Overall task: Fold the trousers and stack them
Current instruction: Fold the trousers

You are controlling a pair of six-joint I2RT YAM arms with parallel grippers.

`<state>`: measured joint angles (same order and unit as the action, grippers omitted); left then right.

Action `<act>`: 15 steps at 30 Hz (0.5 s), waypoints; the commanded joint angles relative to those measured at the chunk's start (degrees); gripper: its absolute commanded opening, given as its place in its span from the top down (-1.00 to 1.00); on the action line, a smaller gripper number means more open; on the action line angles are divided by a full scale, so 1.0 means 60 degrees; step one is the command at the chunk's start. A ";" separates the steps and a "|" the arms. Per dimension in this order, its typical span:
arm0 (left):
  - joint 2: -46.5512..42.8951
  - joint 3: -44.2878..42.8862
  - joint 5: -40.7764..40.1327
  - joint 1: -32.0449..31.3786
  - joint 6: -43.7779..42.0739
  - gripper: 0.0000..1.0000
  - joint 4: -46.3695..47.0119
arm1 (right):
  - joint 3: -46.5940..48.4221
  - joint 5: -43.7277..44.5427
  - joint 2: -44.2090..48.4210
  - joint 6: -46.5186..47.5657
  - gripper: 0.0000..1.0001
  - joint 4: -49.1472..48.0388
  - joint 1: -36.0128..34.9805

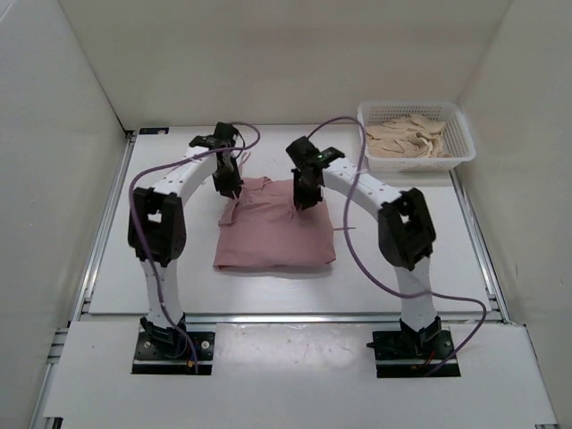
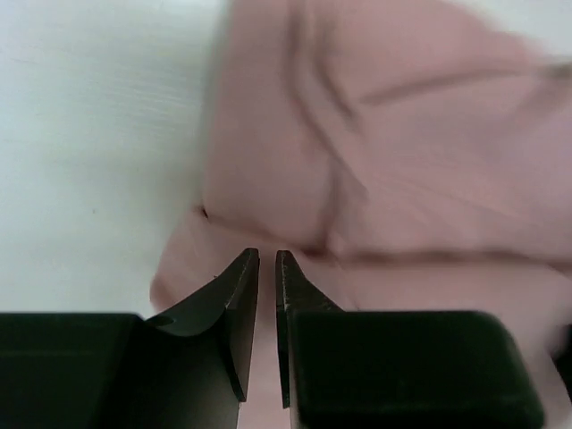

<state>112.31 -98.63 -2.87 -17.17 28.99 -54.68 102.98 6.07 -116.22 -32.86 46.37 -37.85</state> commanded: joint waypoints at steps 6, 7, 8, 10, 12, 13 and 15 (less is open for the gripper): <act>0.0854 0.0969 0.0640 0.0474 -0.0305 0.47 0.0206 | -0.0241 0.0102 -0.1200 -0.0163 0.48 0.0081 0.0097; 0.0634 0.1086 0.0640 0.0474 -0.0306 0.47 0.0206 | -0.0244 0.0233 -0.0906 -0.0163 0.46 0.0079 0.0097; 0.0356 0.1087 0.0510 0.0561 -0.0407 0.44 0.0206 | -0.0375 0.0336 -0.0569 -0.0250 0.41 0.0079 0.0097; -0.0694 0.1087 0.0508 0.0678 -0.0408 0.33 -0.0070 | -0.0521 0.0700 0.0777 -0.0251 0.25 0.0079 0.0199; -0.1459 0.0665 0.0508 0.0780 -0.0613 -0.05 -0.0363 | -0.0669 0.1009 0.2237 -0.0106 -0.29 0.0079 0.0199; -0.2173 0.0502 0.0508 0.0868 -0.0613 -0.26 -0.0510 | -0.0800 0.1170 0.2711 0.0026 -0.49 0.0079 0.0301; -0.2807 -0.0038 0.0421 0.0956 -0.0847 -0.68 -0.1050 | -0.1165 0.1637 0.3996 0.0261 -0.78 0.0079 0.0432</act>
<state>107.50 -93.19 0.40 -12.84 25.87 -57.56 96.51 10.22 -105.25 -33.32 46.89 -36.67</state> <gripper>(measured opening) 0.795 0.861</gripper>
